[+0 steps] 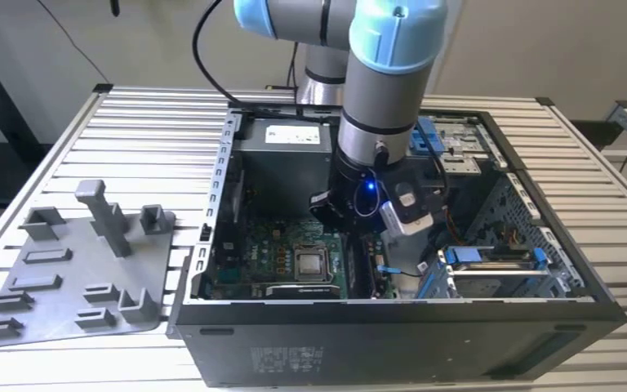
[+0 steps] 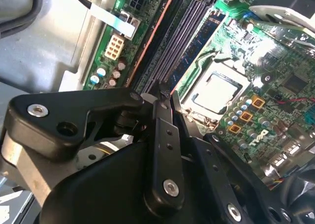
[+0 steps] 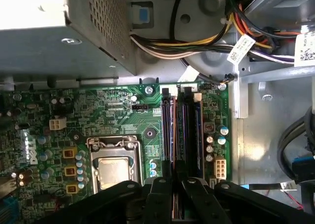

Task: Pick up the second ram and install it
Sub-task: 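Insert the second ram into the second slot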

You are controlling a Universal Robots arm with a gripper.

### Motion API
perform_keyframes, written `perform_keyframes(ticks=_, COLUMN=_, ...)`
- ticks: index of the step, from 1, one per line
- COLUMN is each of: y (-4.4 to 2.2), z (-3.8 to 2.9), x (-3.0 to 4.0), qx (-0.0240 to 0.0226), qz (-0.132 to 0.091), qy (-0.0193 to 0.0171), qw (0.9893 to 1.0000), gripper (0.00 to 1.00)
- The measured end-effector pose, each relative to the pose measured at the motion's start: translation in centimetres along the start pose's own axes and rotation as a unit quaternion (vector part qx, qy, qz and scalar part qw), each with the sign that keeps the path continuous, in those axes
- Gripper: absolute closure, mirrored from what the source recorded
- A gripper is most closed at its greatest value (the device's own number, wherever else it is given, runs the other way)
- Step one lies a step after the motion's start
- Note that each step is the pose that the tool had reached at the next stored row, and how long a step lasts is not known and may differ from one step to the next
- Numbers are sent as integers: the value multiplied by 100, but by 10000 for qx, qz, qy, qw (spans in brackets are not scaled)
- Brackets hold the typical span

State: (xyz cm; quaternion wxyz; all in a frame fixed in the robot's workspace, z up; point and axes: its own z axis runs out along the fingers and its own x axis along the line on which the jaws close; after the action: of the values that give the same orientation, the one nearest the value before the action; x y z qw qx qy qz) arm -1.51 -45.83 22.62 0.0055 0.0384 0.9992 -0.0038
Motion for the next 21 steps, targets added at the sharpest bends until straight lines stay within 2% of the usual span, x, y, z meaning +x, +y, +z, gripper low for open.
perform_keyframes(ticks=4, y=-17, z=6, x=-2, qx=-1, qz=-116, qy=-1, qw=9999, gripper=85)
perform_keyframes(ticks=10, y=-23, z=7, x=-5, qx=-1, qz=-116, qy=-1, qw=9999, gripper=85)
perform_keyframes(ticks=15, y=-21, z=8, x=-55, qx=-1, qz=-142, qy=-1, qw=9999, gripper=85)
perform_keyframes(ticks=21, y=-41, z=14, x=-58, qx=-3, qz=-244, qy=-2, qw=9997, gripper=85)
